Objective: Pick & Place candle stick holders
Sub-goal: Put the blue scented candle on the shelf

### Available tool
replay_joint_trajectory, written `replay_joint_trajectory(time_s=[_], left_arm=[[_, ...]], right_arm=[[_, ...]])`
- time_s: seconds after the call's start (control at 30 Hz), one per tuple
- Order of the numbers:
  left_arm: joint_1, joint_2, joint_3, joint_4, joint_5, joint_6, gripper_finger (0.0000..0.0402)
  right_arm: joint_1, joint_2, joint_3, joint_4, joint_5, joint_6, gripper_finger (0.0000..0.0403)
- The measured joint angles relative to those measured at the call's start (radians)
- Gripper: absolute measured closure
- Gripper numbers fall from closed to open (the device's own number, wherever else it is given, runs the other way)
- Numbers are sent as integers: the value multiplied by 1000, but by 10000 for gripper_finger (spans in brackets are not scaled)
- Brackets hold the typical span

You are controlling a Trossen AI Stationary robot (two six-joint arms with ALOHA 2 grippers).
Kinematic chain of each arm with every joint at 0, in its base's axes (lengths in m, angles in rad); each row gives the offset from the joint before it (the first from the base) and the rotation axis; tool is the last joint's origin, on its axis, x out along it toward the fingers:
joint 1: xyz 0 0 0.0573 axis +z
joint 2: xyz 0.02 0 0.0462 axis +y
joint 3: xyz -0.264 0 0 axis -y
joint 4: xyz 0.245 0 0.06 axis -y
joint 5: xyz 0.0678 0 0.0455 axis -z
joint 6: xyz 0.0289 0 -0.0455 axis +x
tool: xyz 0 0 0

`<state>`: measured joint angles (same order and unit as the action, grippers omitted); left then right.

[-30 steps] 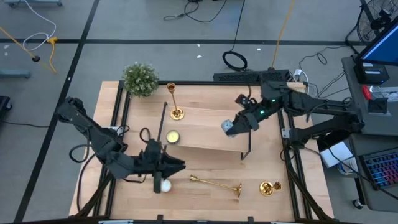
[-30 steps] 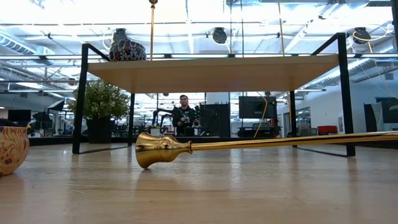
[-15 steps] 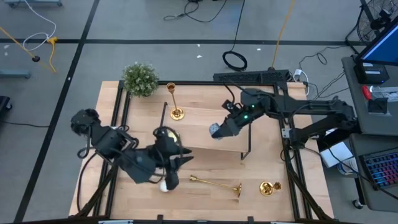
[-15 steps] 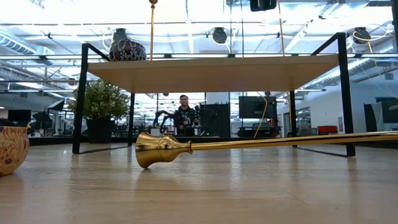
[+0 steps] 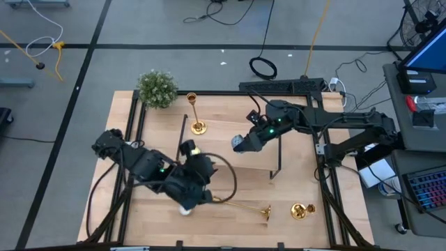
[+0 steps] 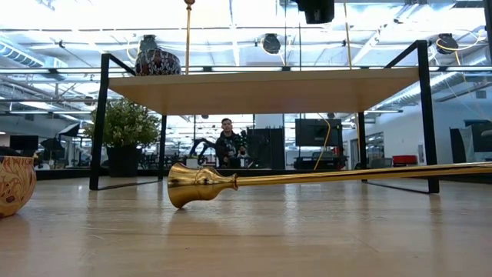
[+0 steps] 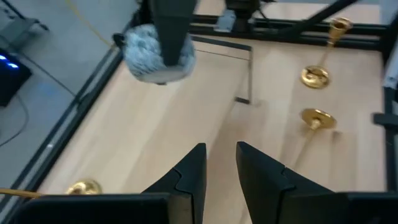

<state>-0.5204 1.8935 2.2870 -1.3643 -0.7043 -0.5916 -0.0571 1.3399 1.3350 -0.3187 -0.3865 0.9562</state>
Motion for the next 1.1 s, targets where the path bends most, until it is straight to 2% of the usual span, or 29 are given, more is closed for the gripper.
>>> replay_joint_trajectory(time_s=[0.17,0.27,0.43,0.6,0.73,0.87,1.0,1.1], left_arm=[[56,-3,0,9,-19,48,308],[79,-5,0,29,11,95,288],[108,-5,0,27,57,184,192],[141,-3,0,31,39,282,84],[177,22,1,63,14,341,33],[206,53,0,88,7,399,23],[211,84,0,78,-87,450,42],[218,87,0,96,-103,484,59]], right_arm=[[0,0,0,0,27,-3,97],[0,0,0,0,47,-4,101],[0,0,0,0,50,-1,96],[1,0,0,0,93,0,94],[0,0,0,0,155,12,100],[0,0,0,0,204,24,97],[0,0,0,0,208,27,91],[0,0,0,0,232,25,93]])
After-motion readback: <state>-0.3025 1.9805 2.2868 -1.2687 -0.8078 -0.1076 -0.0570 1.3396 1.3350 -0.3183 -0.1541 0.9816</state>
